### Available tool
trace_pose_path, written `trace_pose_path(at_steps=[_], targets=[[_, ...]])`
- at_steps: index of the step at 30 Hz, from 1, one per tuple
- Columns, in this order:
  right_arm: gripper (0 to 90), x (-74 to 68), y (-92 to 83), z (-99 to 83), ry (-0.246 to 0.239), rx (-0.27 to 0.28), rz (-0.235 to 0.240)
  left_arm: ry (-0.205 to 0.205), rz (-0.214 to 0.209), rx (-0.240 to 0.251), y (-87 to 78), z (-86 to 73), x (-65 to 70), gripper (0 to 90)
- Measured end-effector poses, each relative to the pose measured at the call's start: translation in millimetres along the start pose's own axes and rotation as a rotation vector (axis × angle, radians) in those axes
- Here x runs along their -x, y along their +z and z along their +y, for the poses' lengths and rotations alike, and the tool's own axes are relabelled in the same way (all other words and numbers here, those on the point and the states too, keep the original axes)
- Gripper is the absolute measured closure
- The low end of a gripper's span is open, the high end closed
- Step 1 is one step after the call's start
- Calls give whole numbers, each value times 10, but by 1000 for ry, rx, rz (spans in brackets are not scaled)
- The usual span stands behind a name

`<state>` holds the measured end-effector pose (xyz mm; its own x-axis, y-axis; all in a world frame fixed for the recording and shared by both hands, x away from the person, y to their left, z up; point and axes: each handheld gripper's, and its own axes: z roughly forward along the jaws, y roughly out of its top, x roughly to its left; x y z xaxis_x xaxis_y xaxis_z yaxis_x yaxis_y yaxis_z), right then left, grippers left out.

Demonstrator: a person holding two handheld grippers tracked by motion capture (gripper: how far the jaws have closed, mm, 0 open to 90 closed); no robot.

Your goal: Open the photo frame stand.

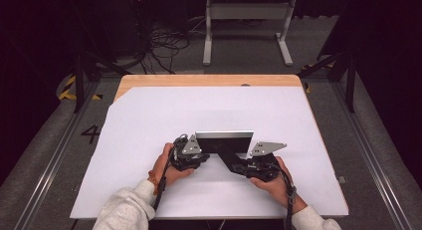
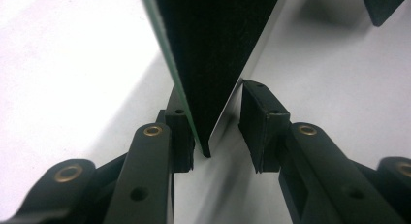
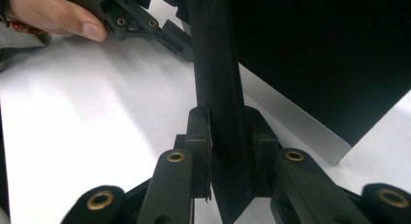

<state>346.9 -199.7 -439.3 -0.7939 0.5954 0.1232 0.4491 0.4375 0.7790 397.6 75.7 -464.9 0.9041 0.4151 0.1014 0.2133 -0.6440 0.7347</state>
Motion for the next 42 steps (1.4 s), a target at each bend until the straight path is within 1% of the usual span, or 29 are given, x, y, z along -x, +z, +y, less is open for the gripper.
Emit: trace_pose_path(at_steps=[12,16,19,22,26,27,33,37,42], targets=[[760,1,11,-11,-2,3,-11,4,2,-2,-1,0,-2,675],[759,1,17,-14,-5,4,-21,12,25,-5,1,5,3,677],[758,2,21,-16,-5,4,-23,12,28,-6,0,3,1,682],[757,4,20,-20,-5,1,-25,5,26,-9,-7,-1,-1,694],[753,15,17,-32,-5,-3,-30,0,27,-1,-6,-9,-12,706],[752,23,2,-34,2,0,-28,0,26,-2,-7,-10,-12,707],[746,39,-14,-40,9,5,-24,3,27,-5,-13,-11,-10,712],[748,43,-32,-39,10,11,-29,4,33,-9,-25,-12,-7,717],[761,48,-68,-37,18,22,-28,-6,36,-7,-53,-23,-17,722]])
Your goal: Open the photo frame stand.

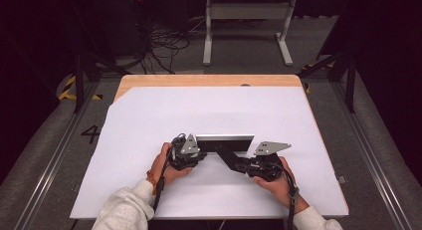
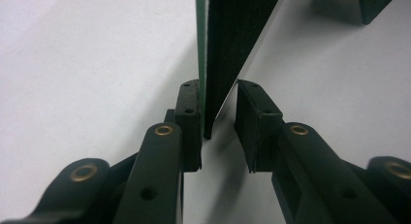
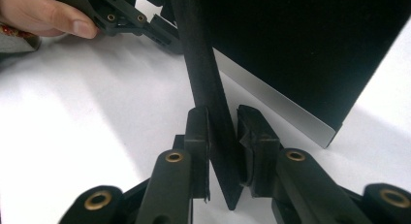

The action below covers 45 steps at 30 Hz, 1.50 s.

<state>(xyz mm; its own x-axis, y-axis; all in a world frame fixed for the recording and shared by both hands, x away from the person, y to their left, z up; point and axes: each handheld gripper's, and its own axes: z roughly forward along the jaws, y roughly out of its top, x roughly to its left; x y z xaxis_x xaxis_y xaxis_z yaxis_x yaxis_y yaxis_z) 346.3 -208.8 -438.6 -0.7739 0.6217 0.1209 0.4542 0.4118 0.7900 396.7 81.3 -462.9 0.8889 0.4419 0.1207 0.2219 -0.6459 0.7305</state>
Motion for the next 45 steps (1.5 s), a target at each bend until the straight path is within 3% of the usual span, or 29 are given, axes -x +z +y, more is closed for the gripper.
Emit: trace_pose_path(at_steps=[13,23,27,30,37,45], targets=[[771,0,-17,-5,3,4,6,-9,0,54,-83,-2,-6,714],[772,-7,-15,-19,2,-2,9,-6,-6,104,-102,19,1,639],[773,-7,-15,-21,4,-3,10,-8,1,91,-30,23,9,627],[787,-4,-16,-22,9,-3,17,9,15,83,7,38,34,677],[828,-52,-10,-23,-8,-8,47,14,40,71,2,45,34,677],[836,-70,5,-24,-14,-10,40,22,74,57,-6,51,34,686]])
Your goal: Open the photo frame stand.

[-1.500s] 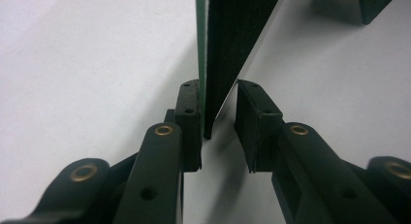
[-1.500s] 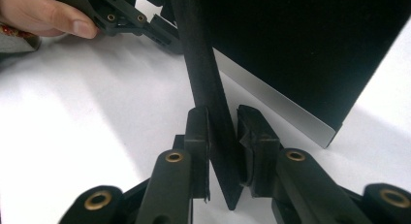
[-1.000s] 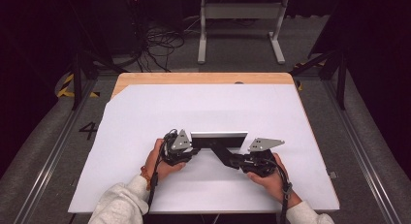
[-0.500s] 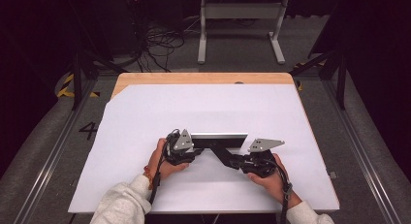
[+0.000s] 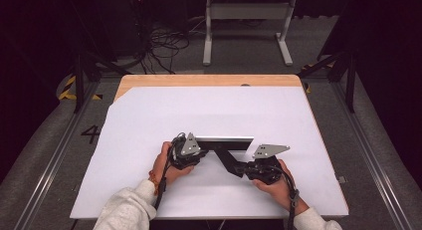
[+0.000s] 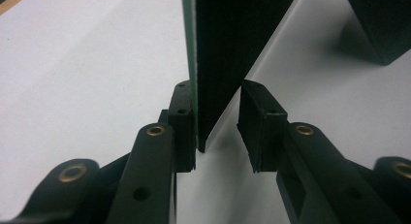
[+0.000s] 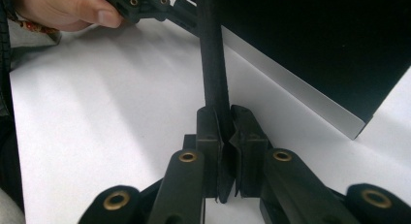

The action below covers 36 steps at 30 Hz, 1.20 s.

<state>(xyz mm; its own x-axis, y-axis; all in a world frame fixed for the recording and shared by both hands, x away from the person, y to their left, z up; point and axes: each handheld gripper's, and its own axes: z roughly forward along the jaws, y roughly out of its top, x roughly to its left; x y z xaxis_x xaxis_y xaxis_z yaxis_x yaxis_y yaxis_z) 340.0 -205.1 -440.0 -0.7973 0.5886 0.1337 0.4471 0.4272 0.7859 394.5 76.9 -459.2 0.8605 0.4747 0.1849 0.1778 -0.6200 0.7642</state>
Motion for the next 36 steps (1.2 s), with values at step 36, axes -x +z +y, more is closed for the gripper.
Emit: trace_pose_path(at_steps=[36], targets=[[793,-20,-357,55,-93,77,-132,-53,-13,59,-633,-198,51,634]])
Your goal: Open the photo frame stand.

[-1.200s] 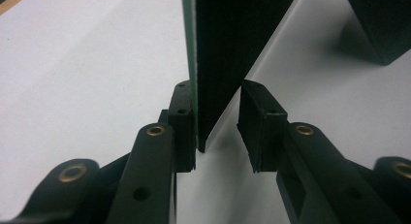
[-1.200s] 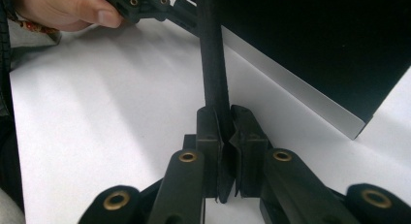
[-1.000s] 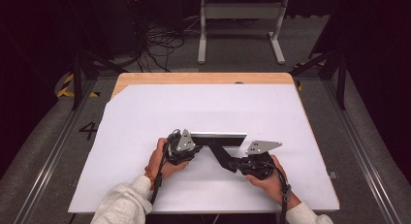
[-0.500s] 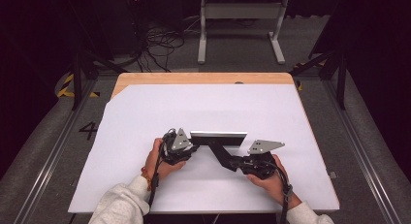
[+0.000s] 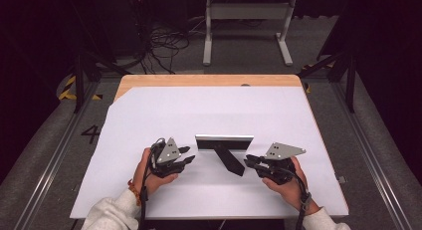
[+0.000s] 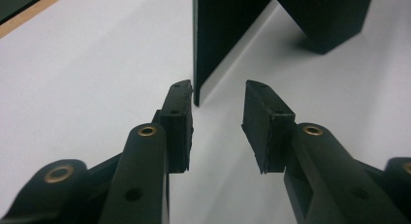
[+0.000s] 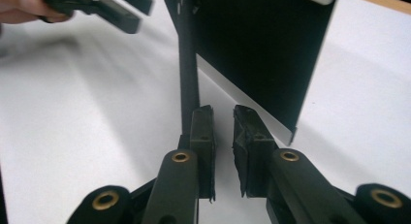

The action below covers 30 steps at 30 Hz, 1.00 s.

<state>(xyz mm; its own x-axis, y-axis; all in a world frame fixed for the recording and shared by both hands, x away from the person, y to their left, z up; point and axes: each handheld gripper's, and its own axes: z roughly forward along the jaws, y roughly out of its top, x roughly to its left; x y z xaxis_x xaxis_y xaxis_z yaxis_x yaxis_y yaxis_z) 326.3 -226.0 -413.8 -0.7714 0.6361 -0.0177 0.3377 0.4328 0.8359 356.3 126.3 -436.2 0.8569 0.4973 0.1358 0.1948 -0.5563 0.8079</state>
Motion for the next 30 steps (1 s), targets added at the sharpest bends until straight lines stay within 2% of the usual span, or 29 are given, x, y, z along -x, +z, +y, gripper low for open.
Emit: trace_pose_path(at_steps=[2,4,5,7,8,11,13,15,22,25,30], targets=[[792,3,-3,0,-6,-2,-8,-3,-7,2,-43,-32,13,624],[792,18,-9,-2,-19,-11,-24,1,-8,-19,-98,-107,34,611],[792,26,-19,3,-44,-22,-51,-9,-16,-33,-138,-187,47,601],[792,36,-27,6,-51,-24,-61,-13,-22,-39,-160,-224,55,599],[792,52,-36,7,-53,-21,-64,-10,-17,-47,-185,-256,60,585],[791,110,-52,-2,-45,-18,-77,-39,-20,-49,-263,-339,72,555],[786,143,-58,-13,-34,-15,-83,-54,-29,-48,-295,-379,80,487],[780,166,-59,-26,-36,-20,-97,-60,-44,-44,-322,-408,97,438],[737,242,-66,-45,-6,-12,-116,-72,-33,-25,-342,-428,95,281],[717,252,-61,-39,-4,-9,-119,-81,-18,-40,-327,-450,66,258],[704,238,-46,-34,-5,-5,-120,-88,-17,-44,-315,-456,48,239]])
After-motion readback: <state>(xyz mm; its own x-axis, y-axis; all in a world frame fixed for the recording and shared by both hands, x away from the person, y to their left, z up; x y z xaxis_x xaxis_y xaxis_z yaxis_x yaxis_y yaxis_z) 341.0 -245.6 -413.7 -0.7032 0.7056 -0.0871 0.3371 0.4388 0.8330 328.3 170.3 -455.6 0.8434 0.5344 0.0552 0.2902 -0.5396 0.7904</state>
